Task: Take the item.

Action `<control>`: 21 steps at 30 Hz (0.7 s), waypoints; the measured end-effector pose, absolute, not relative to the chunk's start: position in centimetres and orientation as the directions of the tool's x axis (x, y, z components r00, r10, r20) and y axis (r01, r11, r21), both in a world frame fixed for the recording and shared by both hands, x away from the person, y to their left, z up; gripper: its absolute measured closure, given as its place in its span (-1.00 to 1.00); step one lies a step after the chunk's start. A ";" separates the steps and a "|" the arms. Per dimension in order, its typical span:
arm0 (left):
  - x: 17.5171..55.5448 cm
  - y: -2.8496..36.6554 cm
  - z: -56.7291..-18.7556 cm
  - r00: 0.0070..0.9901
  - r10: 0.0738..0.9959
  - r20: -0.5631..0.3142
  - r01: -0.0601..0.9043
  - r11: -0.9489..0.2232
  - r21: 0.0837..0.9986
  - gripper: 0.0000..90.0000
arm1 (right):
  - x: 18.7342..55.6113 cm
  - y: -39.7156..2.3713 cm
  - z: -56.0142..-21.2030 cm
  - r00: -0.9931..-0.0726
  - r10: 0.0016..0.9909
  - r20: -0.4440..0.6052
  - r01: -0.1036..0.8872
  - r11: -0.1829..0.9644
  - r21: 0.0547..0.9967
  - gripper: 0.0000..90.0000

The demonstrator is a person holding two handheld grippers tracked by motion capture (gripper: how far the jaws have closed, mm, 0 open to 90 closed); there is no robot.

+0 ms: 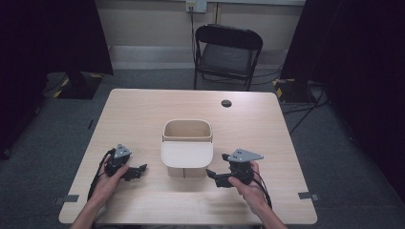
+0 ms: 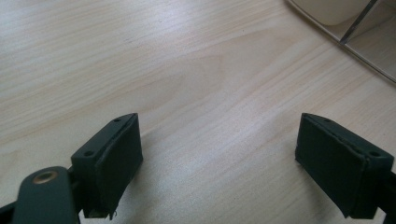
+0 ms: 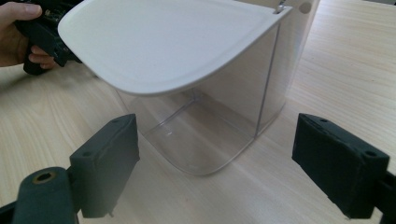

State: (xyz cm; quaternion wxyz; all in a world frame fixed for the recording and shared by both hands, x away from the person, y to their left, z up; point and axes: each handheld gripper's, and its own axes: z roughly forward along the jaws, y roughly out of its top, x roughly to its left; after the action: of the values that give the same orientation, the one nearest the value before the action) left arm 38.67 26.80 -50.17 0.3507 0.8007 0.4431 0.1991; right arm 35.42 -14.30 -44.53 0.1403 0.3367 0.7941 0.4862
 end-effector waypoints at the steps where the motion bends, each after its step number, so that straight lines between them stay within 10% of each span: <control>1: 38.7 26.8 -50.2 0.528 0.849 0.008 0.570 -0.362 0.738 -0.69 | 35.4 -14.2 -44.6 -0.737 0.667 0.105 0.396 0.302 0.867 -0.68; 21: 38.6 26.8 -50.2 0.525 0.851 0.008 0.571 -0.359 0.738 -0.69 | 35.6 -12.5 -44.8 -0.749 0.655 0.094 0.398 0.333 0.855 -0.68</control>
State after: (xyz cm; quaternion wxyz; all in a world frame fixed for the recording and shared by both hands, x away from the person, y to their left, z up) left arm 38.64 26.78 -50.18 0.3502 0.7998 0.4447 0.1997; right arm 35.59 -12.53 -44.78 0.1352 0.3272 0.8051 0.4758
